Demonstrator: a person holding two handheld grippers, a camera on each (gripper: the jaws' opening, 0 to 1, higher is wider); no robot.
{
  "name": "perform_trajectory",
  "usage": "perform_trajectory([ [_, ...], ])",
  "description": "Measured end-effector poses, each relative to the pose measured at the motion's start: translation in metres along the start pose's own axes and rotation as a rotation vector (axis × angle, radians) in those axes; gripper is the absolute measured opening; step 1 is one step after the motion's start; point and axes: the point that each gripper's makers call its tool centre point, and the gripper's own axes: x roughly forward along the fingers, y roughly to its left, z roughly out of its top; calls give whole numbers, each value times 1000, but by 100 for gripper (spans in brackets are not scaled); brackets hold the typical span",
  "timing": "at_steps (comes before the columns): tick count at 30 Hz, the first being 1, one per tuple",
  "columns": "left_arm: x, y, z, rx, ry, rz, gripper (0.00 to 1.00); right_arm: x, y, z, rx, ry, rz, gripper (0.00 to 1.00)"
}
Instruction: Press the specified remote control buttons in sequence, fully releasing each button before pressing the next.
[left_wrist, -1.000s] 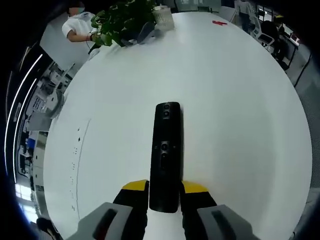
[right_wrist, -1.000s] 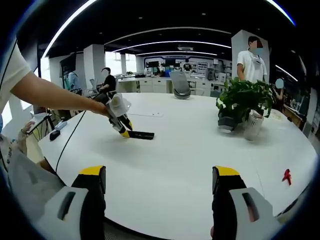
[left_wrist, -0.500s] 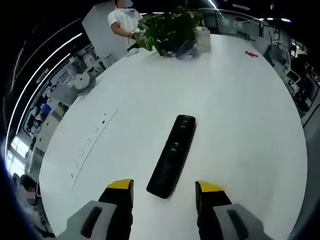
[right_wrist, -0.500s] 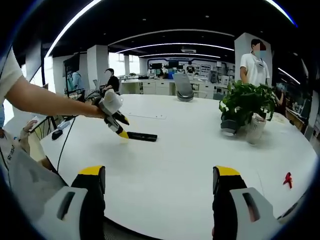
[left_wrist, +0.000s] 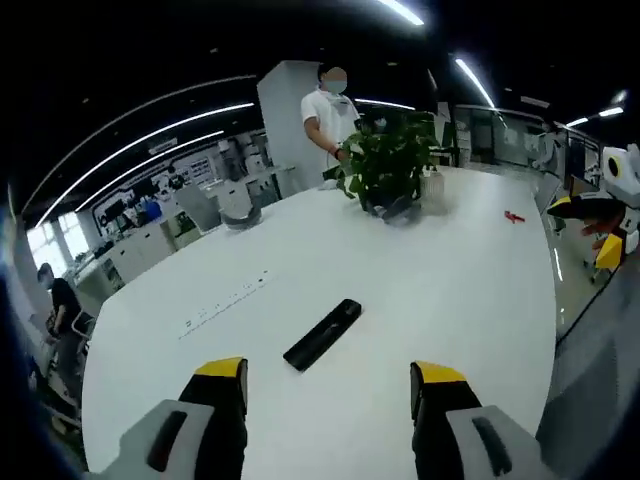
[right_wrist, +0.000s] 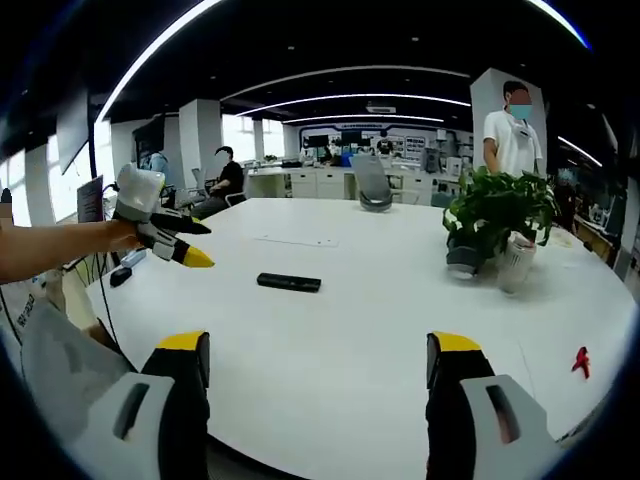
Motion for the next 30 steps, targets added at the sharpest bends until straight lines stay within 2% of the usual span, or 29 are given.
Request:
perform_trajectory([
  [3,-20,-12,2,-38,-28,12,76,0,0,1,6,-4,0,93],
  [5,-39,-26,4,-83,-69,22,76,0,0,0,8,0,3,93],
  [9,-64,-42,-3,-97,-76,58,82,0,3,1,-3,-5,15,93],
  [11,-81,-47,-6,-116,-94,98,85,0,2,1,-8,-1,14,93],
  [14,-104,-48,-7,-193,-152,167,92,0,1,1,-3,-7,7,93],
  [17,-126,-40,-15,-173,-157,286,93,0,0,1,0,-5,3,94],
  [20,-132,-42,-19,-202,-173,315,96,0,0,1,-1,-7,3,94],
  [23,-135,-41,-17,-206,-215,356,98,0,1,1,-4,-7,8,94],
  [25,-134,-41,-21,-210,-212,379,99,0,0,3,-5,-17,6,94],
  [28,-132,-44,-26,-265,-230,377,98,-1,-2,5,0,-28,-1,95],
  [30,-132,-45,-27,-274,-233,375,97,-2,-3,5,7,-32,-5,96],
])
